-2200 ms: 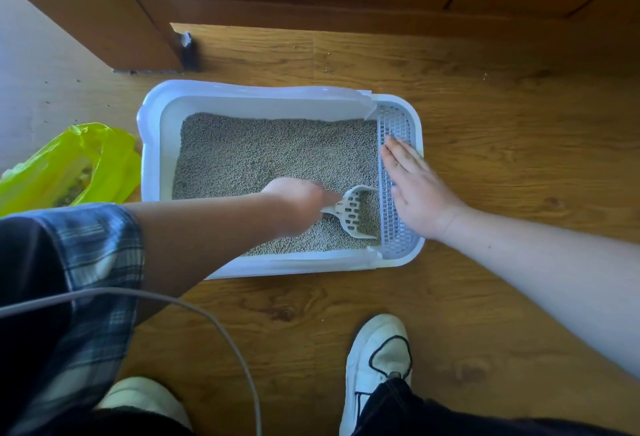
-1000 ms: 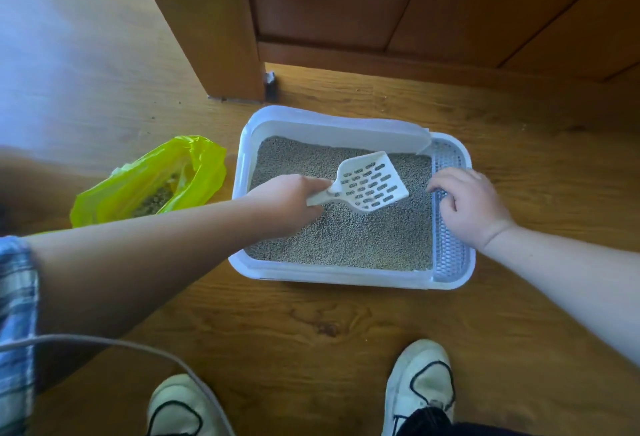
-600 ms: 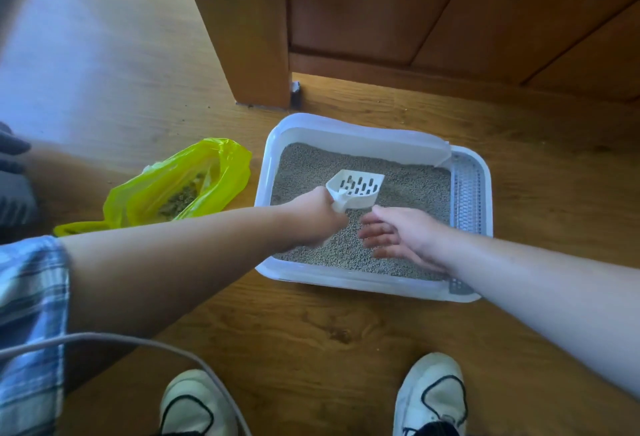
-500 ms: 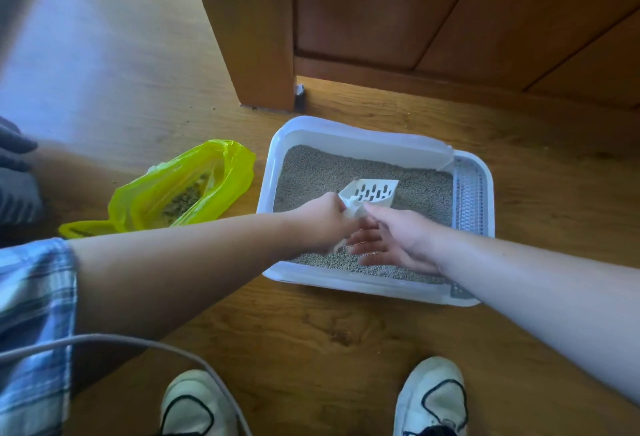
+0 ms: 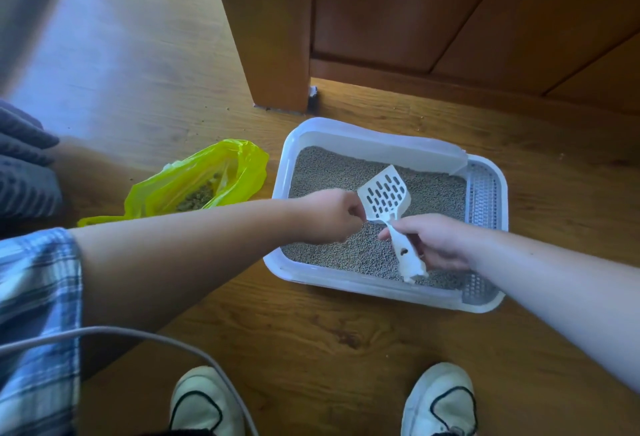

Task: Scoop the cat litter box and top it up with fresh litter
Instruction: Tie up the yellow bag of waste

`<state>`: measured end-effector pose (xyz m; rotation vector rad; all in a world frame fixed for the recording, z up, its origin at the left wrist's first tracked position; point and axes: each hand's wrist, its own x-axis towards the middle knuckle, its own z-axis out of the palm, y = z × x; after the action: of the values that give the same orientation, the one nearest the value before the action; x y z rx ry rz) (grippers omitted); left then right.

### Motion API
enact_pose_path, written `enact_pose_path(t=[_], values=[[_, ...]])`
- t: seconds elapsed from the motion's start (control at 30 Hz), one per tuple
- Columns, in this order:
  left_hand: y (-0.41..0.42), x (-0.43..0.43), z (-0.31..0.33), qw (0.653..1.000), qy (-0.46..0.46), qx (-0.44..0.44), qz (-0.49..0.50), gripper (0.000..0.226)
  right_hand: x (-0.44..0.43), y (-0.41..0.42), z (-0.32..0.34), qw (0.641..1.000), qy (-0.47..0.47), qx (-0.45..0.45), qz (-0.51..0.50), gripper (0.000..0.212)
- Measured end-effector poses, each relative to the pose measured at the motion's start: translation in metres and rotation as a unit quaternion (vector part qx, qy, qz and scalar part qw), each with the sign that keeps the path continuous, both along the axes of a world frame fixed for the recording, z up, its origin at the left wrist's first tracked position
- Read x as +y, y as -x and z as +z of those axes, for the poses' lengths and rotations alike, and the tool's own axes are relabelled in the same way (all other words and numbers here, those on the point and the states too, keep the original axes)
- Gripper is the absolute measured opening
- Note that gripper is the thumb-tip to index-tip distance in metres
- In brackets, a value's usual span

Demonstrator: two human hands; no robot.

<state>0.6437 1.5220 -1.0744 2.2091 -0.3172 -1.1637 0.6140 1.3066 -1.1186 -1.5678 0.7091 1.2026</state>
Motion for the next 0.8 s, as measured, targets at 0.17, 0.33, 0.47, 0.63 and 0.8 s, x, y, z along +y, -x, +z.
enact_pose_path(t=[0.17,0.33,0.47,0.63,0.8], values=[[-0.022,0.02,0.003,0.989,-0.013,-0.149,0.006,0.026,-0.02,-0.021,0.006,0.977,0.032,-0.039,0.205,0.028],[-0.018,0.05,-0.004,0.965,-0.027,-0.247,-0.082,0.031,-0.01,-0.035,-0.004,0.86,0.178,-0.193,0.439,0.019],[-0.005,0.073,-0.009,0.95,-0.006,-0.282,-0.136,0.031,0.003,-0.035,-0.024,0.862,0.212,-0.205,0.412,0.018],[0.0,0.1,-0.008,0.94,0.012,-0.324,-0.104,0.031,0.018,-0.03,-0.037,0.854,0.245,-0.207,0.41,0.012],[0.004,0.137,-0.007,0.963,-0.038,-0.265,-0.045,0.032,0.027,-0.034,-0.026,0.771,0.348,-0.211,0.49,0.012]])
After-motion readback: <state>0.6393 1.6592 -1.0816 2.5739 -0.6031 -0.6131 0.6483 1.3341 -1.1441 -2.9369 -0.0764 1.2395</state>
